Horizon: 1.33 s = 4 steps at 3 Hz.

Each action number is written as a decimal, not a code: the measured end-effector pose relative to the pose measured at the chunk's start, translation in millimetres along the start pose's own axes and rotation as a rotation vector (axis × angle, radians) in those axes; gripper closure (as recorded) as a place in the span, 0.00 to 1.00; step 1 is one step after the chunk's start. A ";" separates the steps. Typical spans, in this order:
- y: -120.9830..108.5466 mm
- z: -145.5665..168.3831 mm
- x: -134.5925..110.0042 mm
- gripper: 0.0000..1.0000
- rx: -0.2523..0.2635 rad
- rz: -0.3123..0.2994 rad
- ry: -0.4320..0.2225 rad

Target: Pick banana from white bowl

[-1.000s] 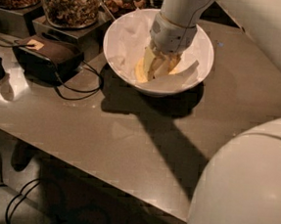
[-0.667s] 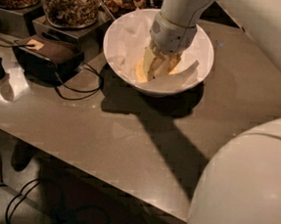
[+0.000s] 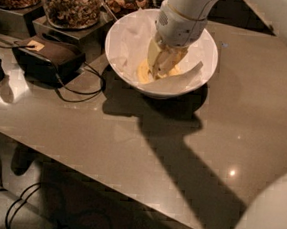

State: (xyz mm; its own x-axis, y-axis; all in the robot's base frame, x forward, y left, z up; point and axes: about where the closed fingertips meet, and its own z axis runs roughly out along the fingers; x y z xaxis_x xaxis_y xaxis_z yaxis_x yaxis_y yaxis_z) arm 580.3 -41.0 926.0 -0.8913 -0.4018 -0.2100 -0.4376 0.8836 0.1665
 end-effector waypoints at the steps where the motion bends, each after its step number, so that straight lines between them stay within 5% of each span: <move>1: 9.2 -24.0 6.1 1.00 0.003 -0.037 -0.064; 4: 18.3 -67.5 5.8 1.00 0.004 -0.051 -0.180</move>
Offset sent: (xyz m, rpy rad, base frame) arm -0.0317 -0.0050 0.0552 0.0513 -0.1483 0.0398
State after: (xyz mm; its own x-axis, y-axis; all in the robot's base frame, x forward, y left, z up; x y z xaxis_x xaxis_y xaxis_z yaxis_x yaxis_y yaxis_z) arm 559.2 -43.4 992.9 -0.8322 -0.3969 -0.3873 -0.4810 0.8642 0.1479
